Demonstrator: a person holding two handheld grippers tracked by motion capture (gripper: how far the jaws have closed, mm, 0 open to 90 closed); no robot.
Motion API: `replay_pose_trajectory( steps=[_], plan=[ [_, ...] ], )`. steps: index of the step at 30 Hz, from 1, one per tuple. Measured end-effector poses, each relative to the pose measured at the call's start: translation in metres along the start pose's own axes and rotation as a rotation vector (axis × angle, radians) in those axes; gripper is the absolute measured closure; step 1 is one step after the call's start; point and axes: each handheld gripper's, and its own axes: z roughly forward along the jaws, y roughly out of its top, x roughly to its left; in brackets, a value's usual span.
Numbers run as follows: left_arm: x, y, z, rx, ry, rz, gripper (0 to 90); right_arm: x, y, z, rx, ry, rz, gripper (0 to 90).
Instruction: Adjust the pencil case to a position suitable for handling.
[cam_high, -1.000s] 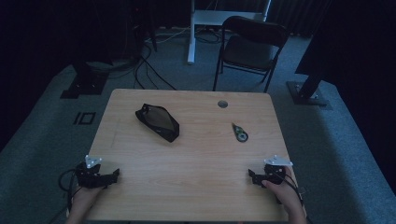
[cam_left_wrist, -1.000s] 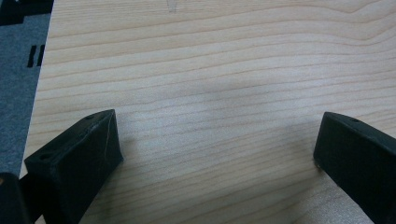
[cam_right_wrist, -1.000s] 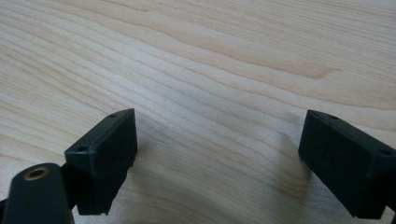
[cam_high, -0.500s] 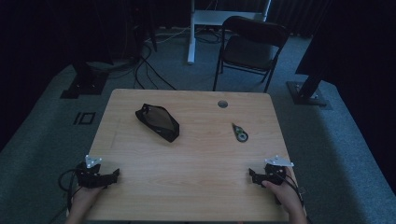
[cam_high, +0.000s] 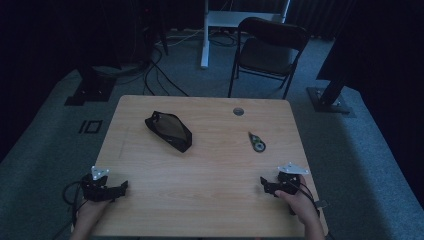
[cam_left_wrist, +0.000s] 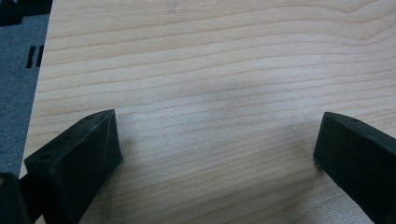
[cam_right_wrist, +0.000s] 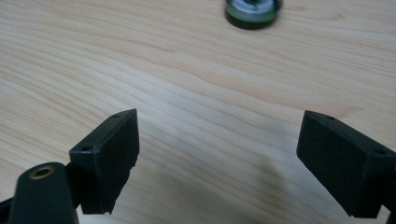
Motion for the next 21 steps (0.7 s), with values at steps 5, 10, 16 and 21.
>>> replay_pose_trajectory(
  steps=[5,10,16,21],
  plan=[
    [0.0,0.0,0.0,0.0,0.0,0.0,0.8,0.011,0.009,0.003,-0.005,0.014,-0.004,12.2],
    [0.0,0.0,0.0,0.0,0.0,0.0,0.8,0.023,0.019,0.008,-0.021,0.033,-0.022,12.2],
    [0.0,0.0,0.0,0.0,0.0,0.0,0.8,0.039,0.029,0.017,-0.033,0.064,-0.047,12.9],
    [0.0,0.0,0.0,0.0,0.0,-0.001,0.7,0.047,0.032,0.023,-0.029,0.081,-0.056,12.9]
  ],
)
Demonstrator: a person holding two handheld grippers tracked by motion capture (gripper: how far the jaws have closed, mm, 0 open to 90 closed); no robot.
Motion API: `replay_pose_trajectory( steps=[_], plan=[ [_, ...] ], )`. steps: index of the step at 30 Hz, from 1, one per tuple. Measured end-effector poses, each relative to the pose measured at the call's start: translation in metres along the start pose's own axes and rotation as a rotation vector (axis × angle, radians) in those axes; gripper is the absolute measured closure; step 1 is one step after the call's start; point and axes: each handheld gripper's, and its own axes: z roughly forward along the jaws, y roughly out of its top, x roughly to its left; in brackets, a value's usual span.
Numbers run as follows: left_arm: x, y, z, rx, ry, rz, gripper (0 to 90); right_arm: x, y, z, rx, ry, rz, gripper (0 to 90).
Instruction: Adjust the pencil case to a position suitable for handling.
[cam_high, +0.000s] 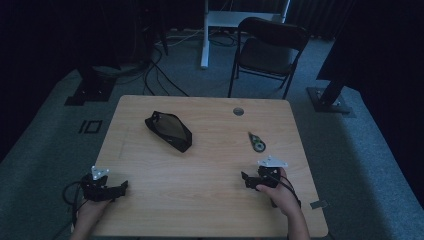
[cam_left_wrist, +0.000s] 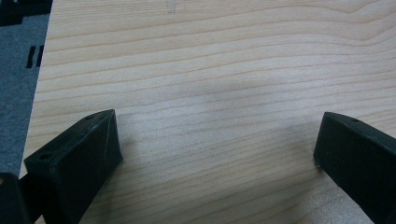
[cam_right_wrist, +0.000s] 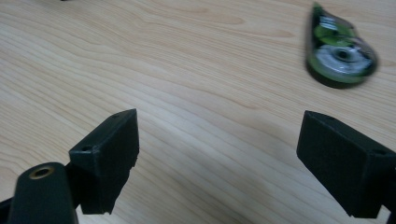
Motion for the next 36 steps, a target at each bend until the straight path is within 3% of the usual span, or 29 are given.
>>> replay_pose_trajectory(
  steps=[7,23,36],
  plan=[
    [0.0,0.0,0.0,0.0,0.0,0.001,0.8,0.013,0.004,0.01,0.005,0.023,-0.025,13.4],
    [0.0,0.0,0.0,0.0,0.0,0.0,0.7,0.043,0.027,0.03,-0.041,0.089,-0.059,14.0],
    [0.0,0.0,0.0,-0.002,0.0,-0.002,0.7,0.061,0.044,0.043,-0.074,0.11,-0.079,14.7]
  ],
)
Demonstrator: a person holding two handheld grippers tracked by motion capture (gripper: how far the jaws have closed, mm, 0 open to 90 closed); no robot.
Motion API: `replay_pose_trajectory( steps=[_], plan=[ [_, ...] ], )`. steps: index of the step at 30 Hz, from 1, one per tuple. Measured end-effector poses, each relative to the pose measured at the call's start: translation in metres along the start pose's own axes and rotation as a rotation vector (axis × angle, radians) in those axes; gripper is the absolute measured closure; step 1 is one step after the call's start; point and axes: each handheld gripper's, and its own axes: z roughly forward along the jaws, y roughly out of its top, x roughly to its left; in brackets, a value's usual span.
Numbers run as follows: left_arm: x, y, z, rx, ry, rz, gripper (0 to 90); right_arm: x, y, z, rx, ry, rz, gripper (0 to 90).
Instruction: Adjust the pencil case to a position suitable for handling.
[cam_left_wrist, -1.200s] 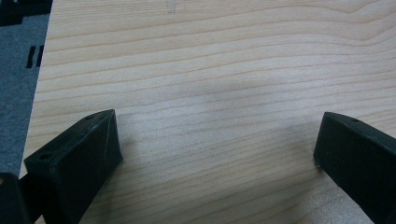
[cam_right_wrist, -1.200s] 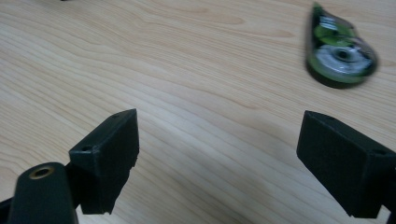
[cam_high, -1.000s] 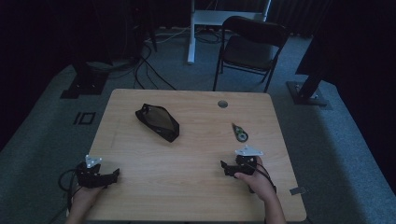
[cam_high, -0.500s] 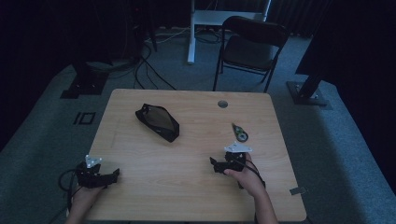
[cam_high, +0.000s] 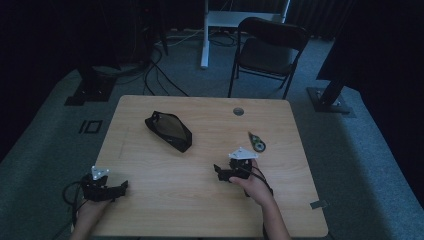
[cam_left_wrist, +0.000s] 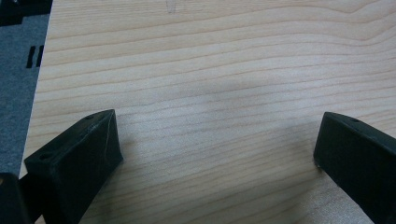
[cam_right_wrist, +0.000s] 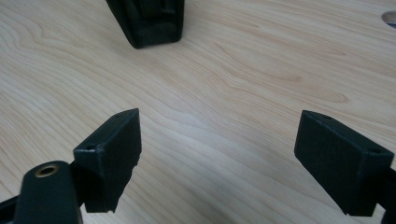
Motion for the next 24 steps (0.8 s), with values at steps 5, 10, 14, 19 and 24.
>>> replay_pose_trajectory(
  steps=[5,10,14,19,24],
  plan=[
    [0.0,0.0,0.0,0.0,0.0,0.0,0.8,0.006,0.01,0.007,-0.006,0.018,-0.02,14.7],
    [0.0,0.0,0.0,0.0,0.0,-0.001,0.8,0.011,0.02,0.015,-0.026,0.044,-0.028,14.7],
    [0.0,0.0,0.0,0.0,0.0,-0.001,0.8,0.015,0.028,0.021,-0.051,0.059,-0.036,16.5],
    [0.0,0.0,0.0,0.001,0.0,0.0,0.8,0.02,0.038,0.03,-0.064,0.062,-0.047,16.5],
    [0.0,0.0,0.0,0.001,0.0,0.0,0.8,0.023,0.043,0.036,-0.079,0.068,-0.051,17.8]
  ],
)
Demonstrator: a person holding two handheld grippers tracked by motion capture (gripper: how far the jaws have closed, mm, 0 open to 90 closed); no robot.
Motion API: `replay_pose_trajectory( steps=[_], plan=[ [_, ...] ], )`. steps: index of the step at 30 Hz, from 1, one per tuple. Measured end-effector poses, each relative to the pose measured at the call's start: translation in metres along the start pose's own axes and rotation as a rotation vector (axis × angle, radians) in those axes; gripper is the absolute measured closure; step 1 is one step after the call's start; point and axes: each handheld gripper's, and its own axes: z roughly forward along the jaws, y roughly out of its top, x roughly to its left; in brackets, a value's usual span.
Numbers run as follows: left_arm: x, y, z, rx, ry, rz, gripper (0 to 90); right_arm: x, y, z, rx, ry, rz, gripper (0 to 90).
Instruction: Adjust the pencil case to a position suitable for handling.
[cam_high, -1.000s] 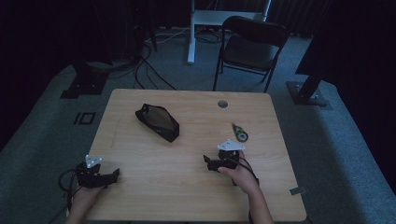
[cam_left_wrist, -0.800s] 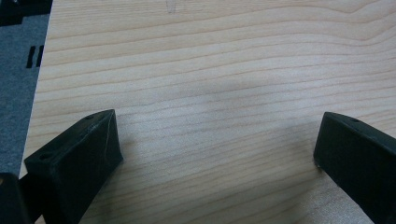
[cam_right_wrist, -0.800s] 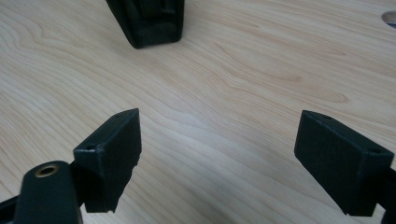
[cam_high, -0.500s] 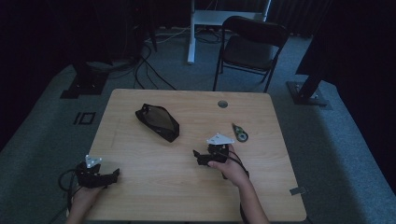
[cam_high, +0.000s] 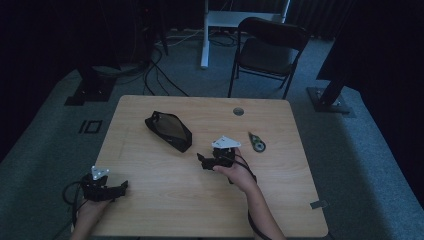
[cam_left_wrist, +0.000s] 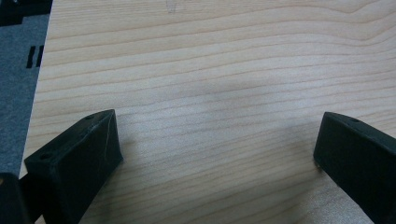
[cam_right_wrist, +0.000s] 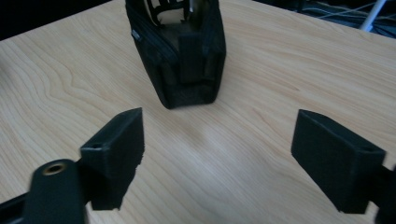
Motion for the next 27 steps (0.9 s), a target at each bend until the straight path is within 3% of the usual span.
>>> replay_pose_trajectory(
  steps=[10,23,27],
  plan=[
    [0.0,0.0,0.0,0.0,0.0,0.0,0.8,0.009,0.015,0.02,-0.002,0.022,-0.036,17.8],
    [0.0,0.0,0.0,0.0,0.0,0.0,0.8,0.017,0.027,0.044,-0.015,0.03,-0.041,18.1],
    [0.0,0.0,0.0,0.0,0.0,0.0,0.8,0.019,0.031,0.051,-0.021,0.016,-0.061,23.9]
  ],
)
